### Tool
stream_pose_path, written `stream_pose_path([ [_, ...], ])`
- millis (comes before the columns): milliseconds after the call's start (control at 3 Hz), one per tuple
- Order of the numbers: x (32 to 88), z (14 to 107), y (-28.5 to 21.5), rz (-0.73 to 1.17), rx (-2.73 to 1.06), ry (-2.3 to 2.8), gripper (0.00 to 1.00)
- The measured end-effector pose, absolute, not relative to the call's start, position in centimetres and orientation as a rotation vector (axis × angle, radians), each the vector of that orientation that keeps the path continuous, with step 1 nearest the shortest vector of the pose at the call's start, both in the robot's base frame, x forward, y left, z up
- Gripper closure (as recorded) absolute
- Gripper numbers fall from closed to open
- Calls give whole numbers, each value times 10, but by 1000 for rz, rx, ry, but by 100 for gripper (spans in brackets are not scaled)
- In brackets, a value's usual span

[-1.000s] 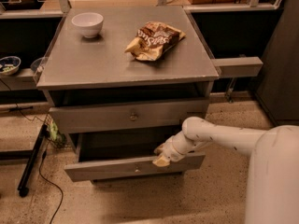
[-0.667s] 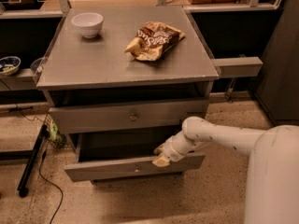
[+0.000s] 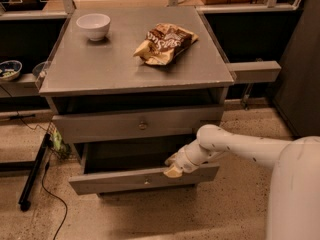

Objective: Open middle drawer

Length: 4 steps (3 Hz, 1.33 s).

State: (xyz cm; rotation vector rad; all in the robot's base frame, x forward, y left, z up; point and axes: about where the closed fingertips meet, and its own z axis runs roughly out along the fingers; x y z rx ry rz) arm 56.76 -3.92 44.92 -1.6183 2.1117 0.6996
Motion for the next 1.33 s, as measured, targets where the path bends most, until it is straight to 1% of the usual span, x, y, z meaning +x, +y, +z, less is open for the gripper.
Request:
stream_pose_path([
  [1333, 575, 462, -41, 660, -1590, 2139, 100],
])
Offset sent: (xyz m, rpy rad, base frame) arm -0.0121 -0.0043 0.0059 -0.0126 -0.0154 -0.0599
